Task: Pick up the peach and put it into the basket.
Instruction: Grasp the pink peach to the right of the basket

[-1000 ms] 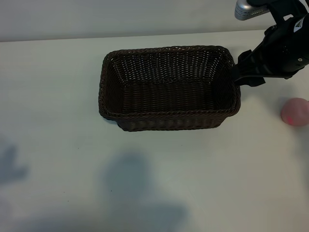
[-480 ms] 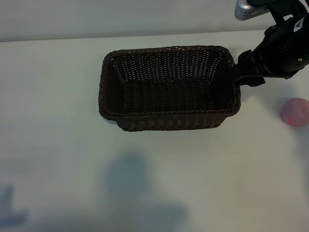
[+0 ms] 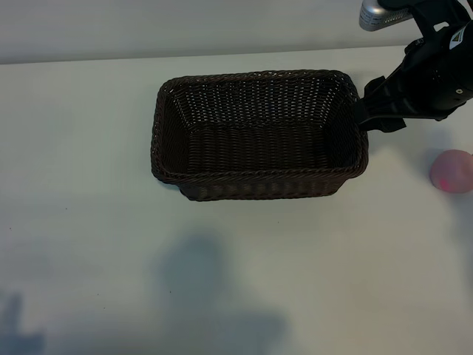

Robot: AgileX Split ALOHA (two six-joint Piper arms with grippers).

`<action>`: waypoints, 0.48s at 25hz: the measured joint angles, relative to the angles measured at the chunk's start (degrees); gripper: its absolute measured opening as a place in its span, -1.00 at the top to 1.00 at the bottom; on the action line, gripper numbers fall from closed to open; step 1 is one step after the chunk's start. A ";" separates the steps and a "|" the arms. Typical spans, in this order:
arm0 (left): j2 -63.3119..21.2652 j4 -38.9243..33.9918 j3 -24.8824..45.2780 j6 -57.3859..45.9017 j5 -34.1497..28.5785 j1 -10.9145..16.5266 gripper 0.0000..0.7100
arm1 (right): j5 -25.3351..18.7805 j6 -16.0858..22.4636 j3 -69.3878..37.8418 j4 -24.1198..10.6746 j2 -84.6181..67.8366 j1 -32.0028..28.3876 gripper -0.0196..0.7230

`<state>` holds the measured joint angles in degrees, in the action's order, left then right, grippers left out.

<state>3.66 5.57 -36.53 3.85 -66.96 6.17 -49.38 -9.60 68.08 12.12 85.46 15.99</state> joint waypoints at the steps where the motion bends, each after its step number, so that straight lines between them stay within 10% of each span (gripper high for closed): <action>1: 0.00 0.00 0.07 0.00 0.00 0.00 -0.68 | 0.00 0.00 0.00 0.00 0.00 0.00 -0.63; 12: -0.41 0.17 0.42 0.00 -0.05 0.00 -0.67 | 0.00 -0.03 0.00 0.00 0.00 0.00 -0.63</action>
<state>3.25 5.74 -36.11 3.85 -67.01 6.17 -49.38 -9.63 68.08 12.12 85.46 15.99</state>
